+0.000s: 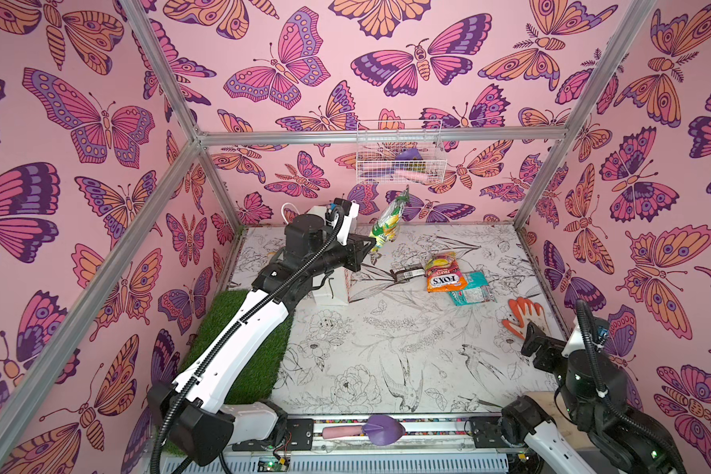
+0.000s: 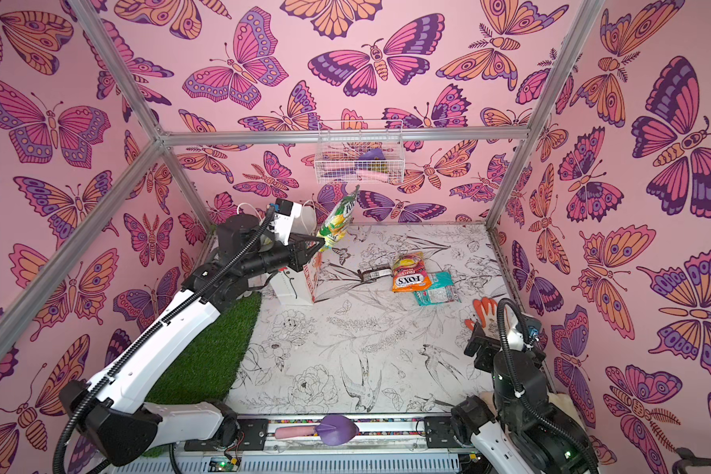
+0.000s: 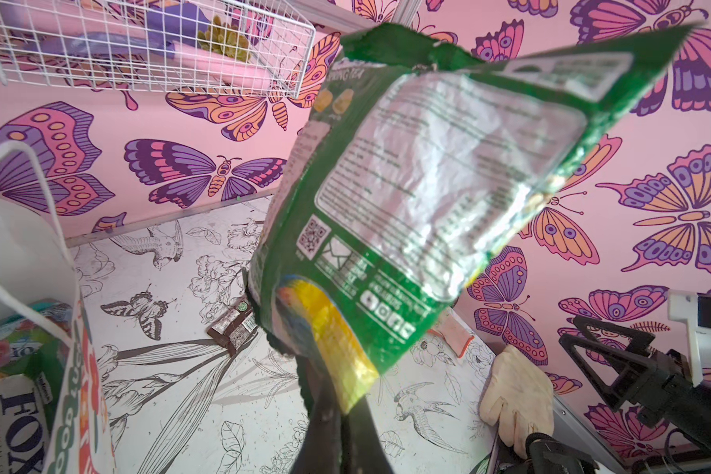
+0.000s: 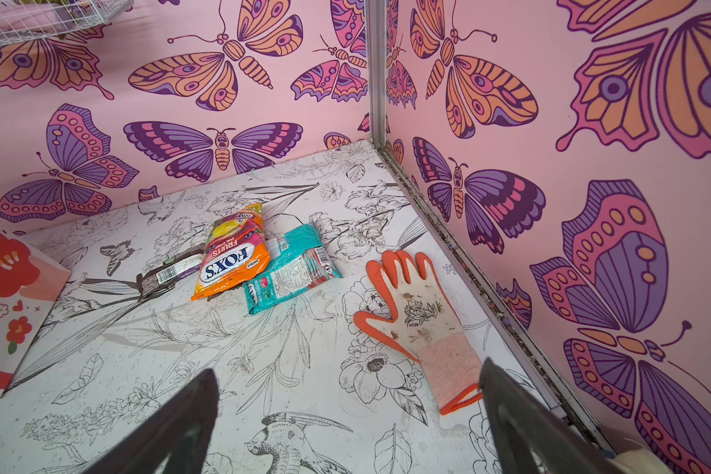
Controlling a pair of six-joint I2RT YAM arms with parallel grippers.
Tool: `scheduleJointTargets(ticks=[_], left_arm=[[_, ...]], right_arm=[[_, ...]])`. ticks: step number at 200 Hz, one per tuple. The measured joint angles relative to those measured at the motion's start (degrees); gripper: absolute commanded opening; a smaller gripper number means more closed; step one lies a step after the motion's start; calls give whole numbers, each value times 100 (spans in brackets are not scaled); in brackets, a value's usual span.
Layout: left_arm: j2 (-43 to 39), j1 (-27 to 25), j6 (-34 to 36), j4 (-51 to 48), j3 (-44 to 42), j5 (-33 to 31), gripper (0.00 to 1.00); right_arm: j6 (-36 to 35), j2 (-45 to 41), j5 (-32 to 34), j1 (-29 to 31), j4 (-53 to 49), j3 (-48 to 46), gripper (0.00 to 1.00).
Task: Place the snacks into the paper bag
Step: 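Carry the green packet with the left gripper above the white paper bag, then lower the green packet into the paper bag and open the left gripper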
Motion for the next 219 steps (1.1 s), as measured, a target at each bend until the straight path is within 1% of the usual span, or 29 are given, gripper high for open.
scheduleJointTargets(ticks=[51, 110, 219], left_arm=[[-317, 186, -20, 9, 0, 2, 0], [-372, 380, -133, 2, 0, 0, 0], [-688, 1051, -409, 9, -74, 59, 0]], right_arm=[[0, 2, 0, 2, 2, 0, 99], [0, 9, -2, 0, 2, 0, 99], [0, 11, 0, 0, 0, 0, 99]])
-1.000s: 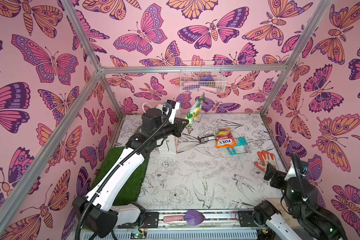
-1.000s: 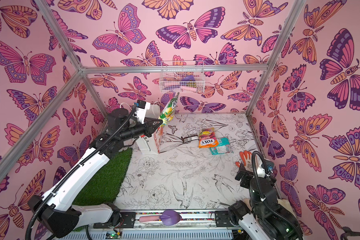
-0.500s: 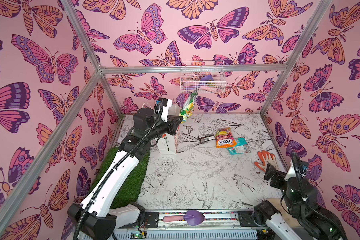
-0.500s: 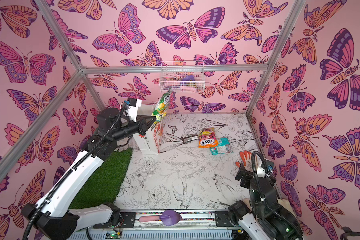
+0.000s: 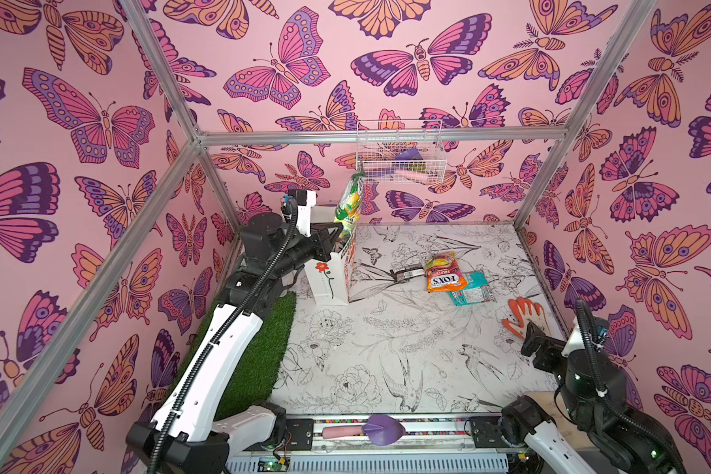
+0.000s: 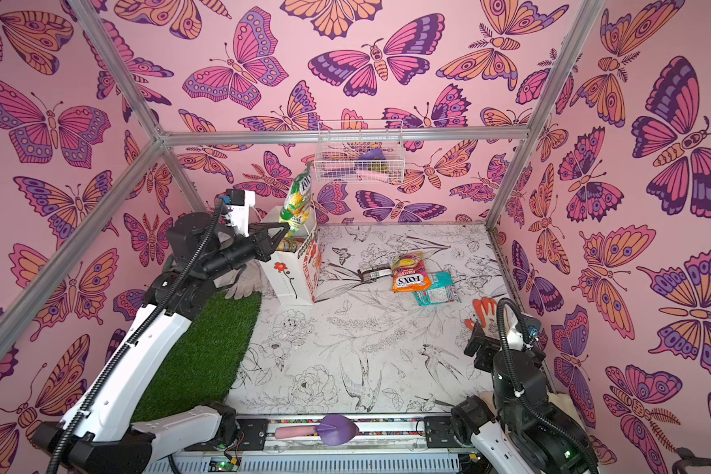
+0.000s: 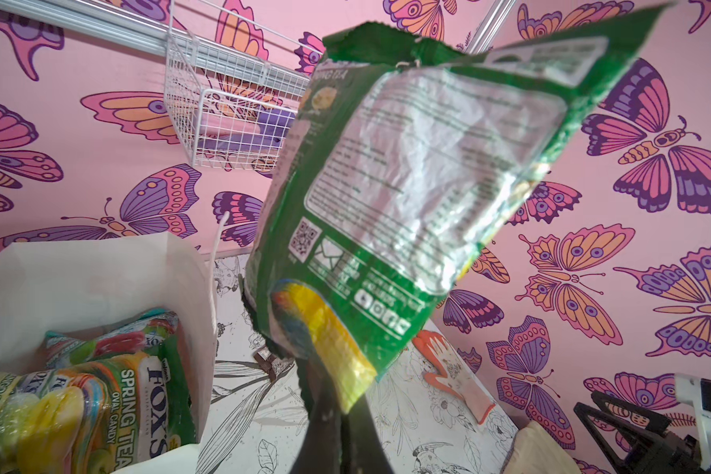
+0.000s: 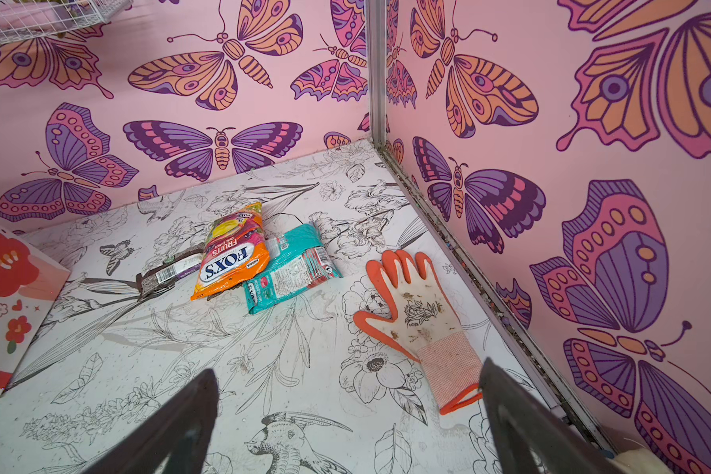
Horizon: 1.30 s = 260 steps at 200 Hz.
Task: Place the snacks into the paper bag
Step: 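Lower the green packet into the paper bag and open the left gripper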
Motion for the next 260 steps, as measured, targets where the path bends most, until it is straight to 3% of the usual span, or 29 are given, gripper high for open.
scheduleJointTargets(ticks=[165, 260], left_arm=[[243, 817, -667, -4, -46, 514, 0], [560, 940, -938, -81, -26, 780, 0]], right_arm=[[0, 0, -2, 0, 2, -11, 99], [0, 0, 0, 0, 2, -13, 99]])
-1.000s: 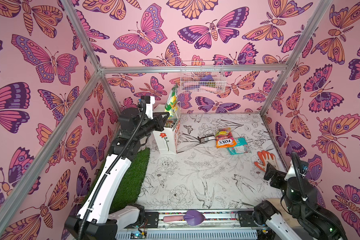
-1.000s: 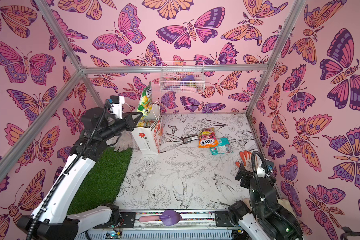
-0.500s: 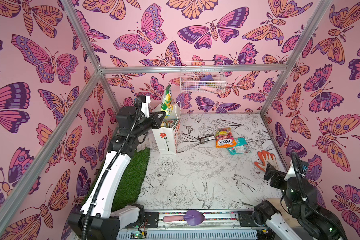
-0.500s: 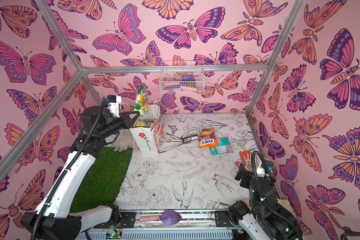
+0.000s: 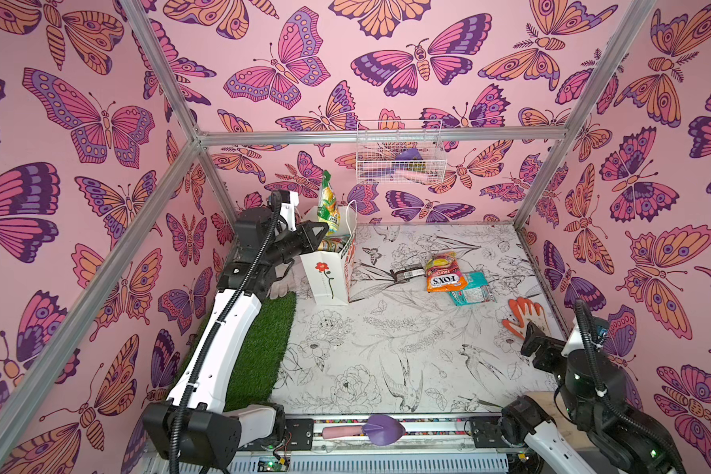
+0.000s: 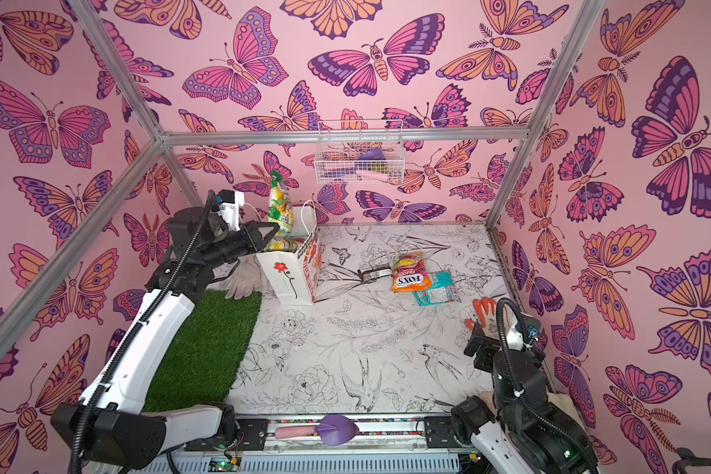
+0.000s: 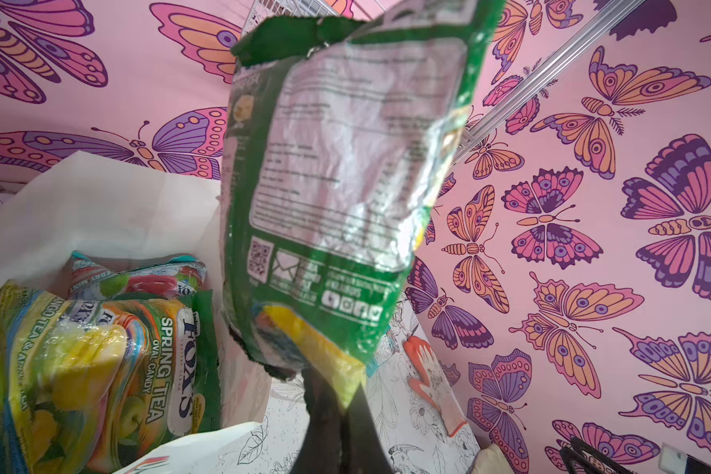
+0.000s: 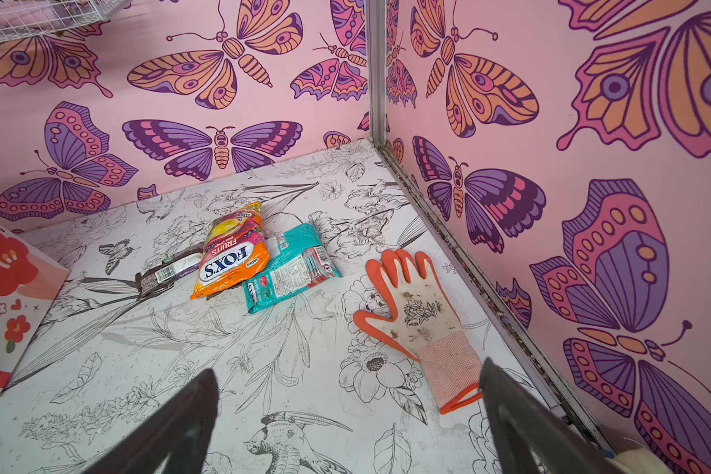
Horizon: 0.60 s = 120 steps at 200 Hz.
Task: Place the snacks into the paper bag
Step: 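Lower the green packet into the paper bag and open the left gripper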
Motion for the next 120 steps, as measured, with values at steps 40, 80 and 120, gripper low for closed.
scheduleJointTargets(ticks=[40, 80, 120], left_arm=[[258, 28, -48, -48, 107, 103, 0], [356, 37, -50, -267, 125, 107, 0], [361, 63, -50, -319, 201, 192, 0]], right_arm=[[0, 0, -2, 0, 0, 0, 99], [0, 0, -2, 0, 0, -2, 99], [0, 0, -2, 0, 0, -2, 99]])
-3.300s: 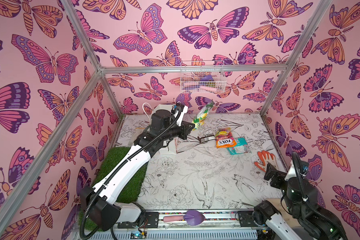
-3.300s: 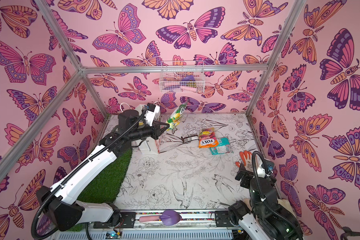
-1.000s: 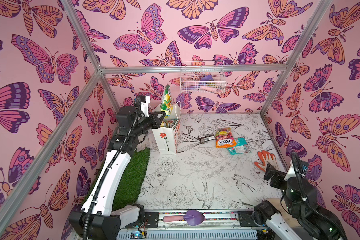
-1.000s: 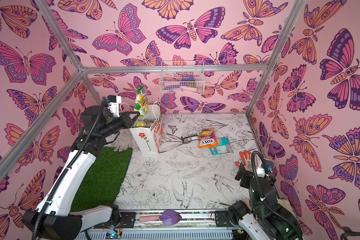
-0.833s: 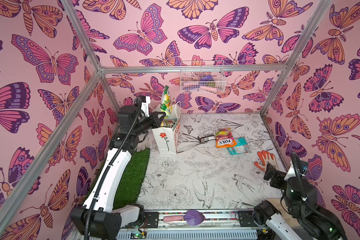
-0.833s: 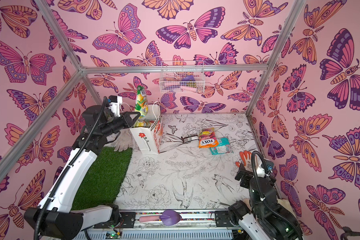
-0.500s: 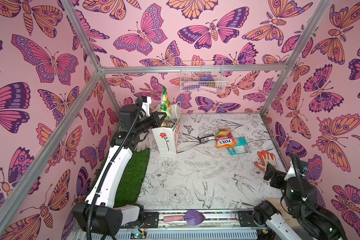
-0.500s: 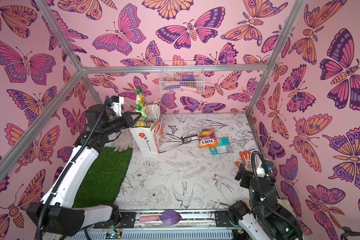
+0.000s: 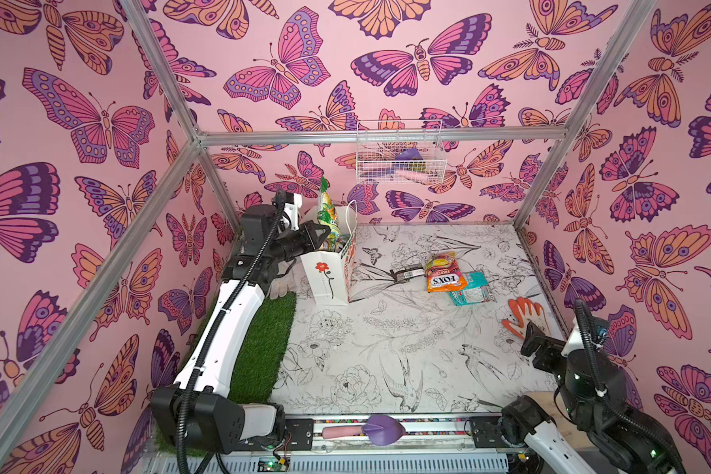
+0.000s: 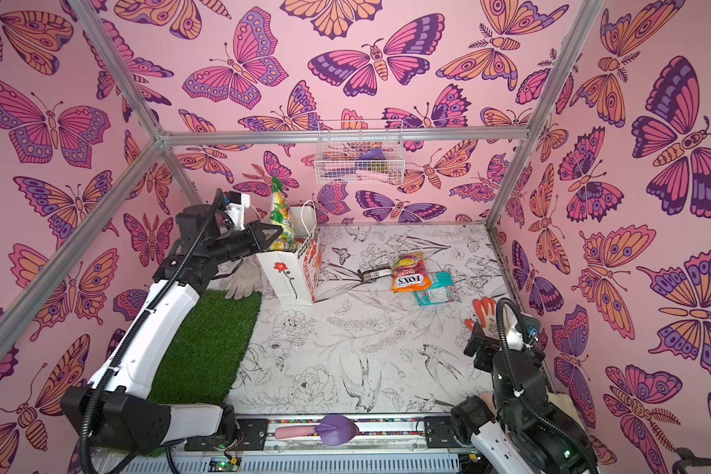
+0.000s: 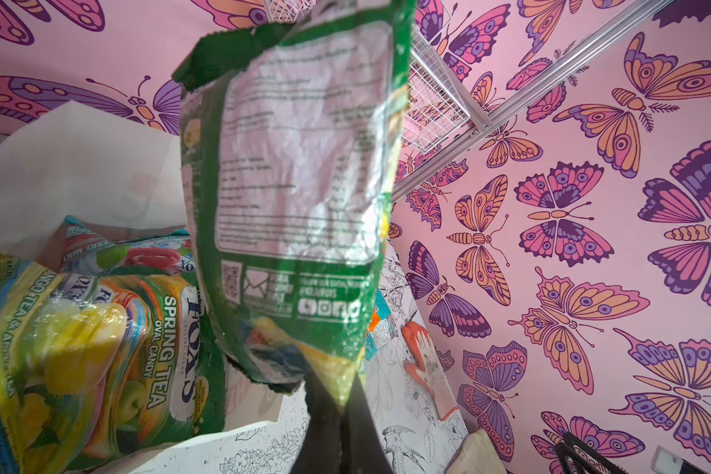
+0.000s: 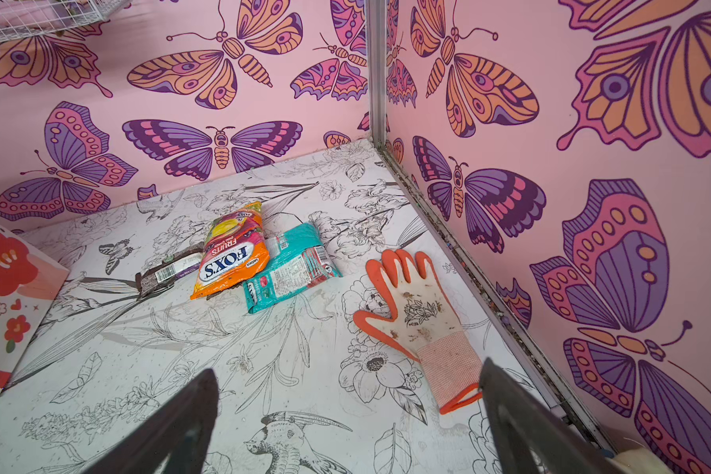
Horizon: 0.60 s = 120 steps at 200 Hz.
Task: Place the snacks into the paper bag
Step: 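Lower the green packet into the paper bag and open the left gripper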
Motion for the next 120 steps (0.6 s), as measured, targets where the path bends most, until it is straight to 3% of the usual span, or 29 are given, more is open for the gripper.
scheduleJointTargets(ticks=[78, 120], left_arm=[[44, 0, 0, -46, 61, 81, 0], [59, 2, 2, -90, 83, 76, 29]], right_arm=[[0, 0, 0, 0, 0, 0, 99], [0, 0, 0, 0, 0, 0, 99]])
